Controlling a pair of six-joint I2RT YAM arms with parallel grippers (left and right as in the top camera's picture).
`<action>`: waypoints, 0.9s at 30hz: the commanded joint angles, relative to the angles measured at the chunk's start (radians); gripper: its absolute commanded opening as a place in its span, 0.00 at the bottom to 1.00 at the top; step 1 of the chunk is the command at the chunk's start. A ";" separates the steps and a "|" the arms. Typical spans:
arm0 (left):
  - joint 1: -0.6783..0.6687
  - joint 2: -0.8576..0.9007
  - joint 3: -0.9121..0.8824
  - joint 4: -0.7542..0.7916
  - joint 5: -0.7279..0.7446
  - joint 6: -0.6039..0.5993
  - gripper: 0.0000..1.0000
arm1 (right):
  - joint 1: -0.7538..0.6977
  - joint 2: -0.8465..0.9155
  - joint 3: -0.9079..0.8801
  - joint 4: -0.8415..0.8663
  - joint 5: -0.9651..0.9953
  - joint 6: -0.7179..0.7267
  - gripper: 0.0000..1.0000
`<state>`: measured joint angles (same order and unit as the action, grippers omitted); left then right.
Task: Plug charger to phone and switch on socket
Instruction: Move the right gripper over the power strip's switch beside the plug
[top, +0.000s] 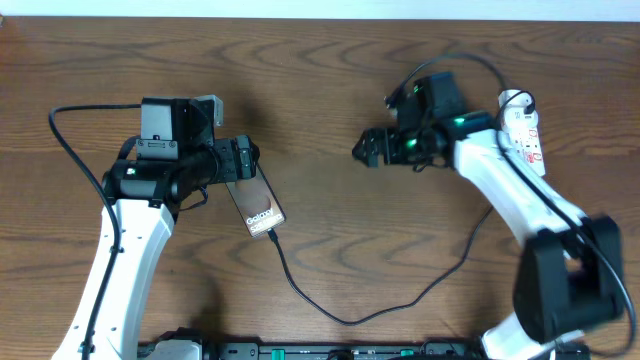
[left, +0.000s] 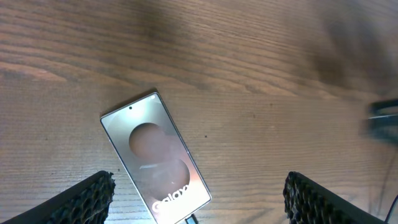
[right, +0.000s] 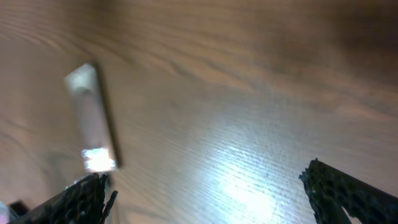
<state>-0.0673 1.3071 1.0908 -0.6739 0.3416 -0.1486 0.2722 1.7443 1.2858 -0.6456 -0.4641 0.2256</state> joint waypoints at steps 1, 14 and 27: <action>-0.002 -0.001 0.007 -0.002 0.006 0.016 0.88 | -0.060 -0.114 0.085 -0.056 -0.013 -0.050 0.99; -0.002 -0.001 0.007 -0.001 0.006 0.017 0.88 | -0.465 -0.177 0.297 -0.307 -0.018 -0.211 0.99; -0.002 -0.001 0.007 0.002 0.005 0.017 0.87 | -0.829 0.007 0.310 -0.328 -0.110 -0.353 0.99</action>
<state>-0.0673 1.3071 1.0908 -0.6731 0.3416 -0.1486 -0.5232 1.6665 1.5719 -0.9722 -0.4870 -0.0589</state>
